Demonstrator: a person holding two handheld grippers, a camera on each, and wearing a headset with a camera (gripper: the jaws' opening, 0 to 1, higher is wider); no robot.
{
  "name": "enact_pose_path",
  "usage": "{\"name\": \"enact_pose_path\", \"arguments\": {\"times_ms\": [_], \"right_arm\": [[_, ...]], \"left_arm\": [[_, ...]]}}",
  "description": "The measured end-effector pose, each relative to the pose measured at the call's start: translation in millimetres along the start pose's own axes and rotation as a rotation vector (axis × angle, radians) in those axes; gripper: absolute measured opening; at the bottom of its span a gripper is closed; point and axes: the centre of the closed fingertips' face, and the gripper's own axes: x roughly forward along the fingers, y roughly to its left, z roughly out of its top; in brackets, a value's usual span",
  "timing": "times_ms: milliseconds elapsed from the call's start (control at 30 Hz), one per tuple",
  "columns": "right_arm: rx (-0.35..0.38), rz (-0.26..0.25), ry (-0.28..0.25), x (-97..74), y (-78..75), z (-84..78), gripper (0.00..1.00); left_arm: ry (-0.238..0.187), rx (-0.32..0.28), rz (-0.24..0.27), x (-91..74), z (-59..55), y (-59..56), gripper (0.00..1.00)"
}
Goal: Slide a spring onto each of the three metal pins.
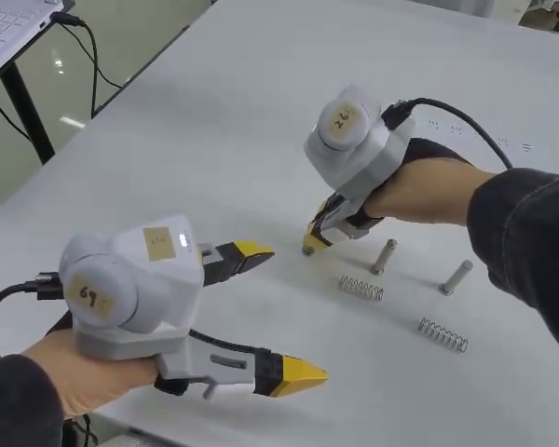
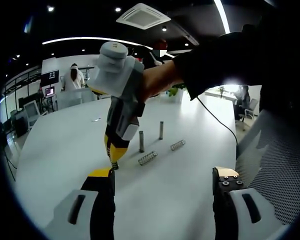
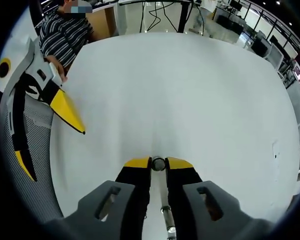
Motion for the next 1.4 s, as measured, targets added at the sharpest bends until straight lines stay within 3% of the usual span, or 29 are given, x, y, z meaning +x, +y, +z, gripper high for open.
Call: {"name": "enact_pose_path", "arguments": {"times_ms": [467,867,1400], "right_arm": [[-0.013,0.001,-0.026,-4.6,1.4,1.0,0.24],[-0.009,-0.033,-0.074,-24.8,-2.0,2.3,0.26],[0.022,-0.078,-0.156,-70.2,18.8,-4.1,0.26]], "left_arm": [[0.007,-0.001,0.001,-0.1,-1.6,-0.1,0.79],[0.024,0.006,-0.010,3.1,-3.6,0.1,0.77],[0.078,0.035,-0.049,16.5,-12.3,5.0,0.75]]}}
